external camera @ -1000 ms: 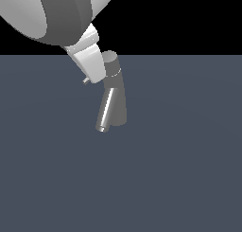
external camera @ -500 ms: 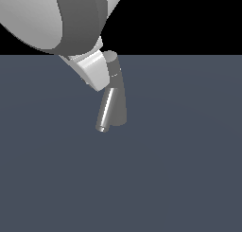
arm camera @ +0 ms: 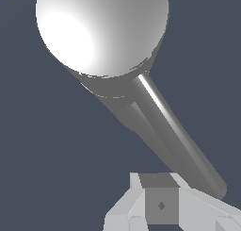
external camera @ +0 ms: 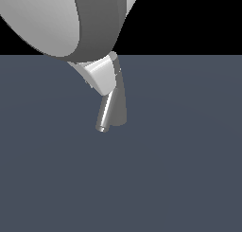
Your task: Turn on the faucet by rotating a designated handle.
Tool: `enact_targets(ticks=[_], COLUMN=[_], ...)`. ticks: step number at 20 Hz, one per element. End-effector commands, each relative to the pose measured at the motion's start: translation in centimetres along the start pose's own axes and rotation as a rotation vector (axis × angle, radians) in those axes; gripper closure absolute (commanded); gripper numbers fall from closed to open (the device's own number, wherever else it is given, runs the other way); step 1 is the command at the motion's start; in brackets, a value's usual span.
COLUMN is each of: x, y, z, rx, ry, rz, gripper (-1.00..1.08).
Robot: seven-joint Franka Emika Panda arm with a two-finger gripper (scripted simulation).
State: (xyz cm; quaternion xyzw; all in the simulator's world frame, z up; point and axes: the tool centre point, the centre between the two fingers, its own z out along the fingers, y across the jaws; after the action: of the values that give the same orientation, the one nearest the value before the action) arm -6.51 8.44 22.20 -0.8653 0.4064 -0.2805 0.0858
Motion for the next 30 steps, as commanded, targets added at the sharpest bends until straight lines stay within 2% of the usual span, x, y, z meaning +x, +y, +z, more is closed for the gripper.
enact_targets(ticks=[1,13,14,15,30], x=[1.5,3.8,3.8,2.4,9.9], y=[1.5,5.1,5.1,2.9,5.8], z=[0.1,0.1,0.1,0.0,-0.1], rx=[-0.007,-0.012,-0.012,0.005,-0.01], ry=[0.019,0.023,0.023,-0.003,0.02], rz=[0.878,0.882,0.882,0.851,0.878], gripper=[1.08,1.08,1.08,1.08,1.08])
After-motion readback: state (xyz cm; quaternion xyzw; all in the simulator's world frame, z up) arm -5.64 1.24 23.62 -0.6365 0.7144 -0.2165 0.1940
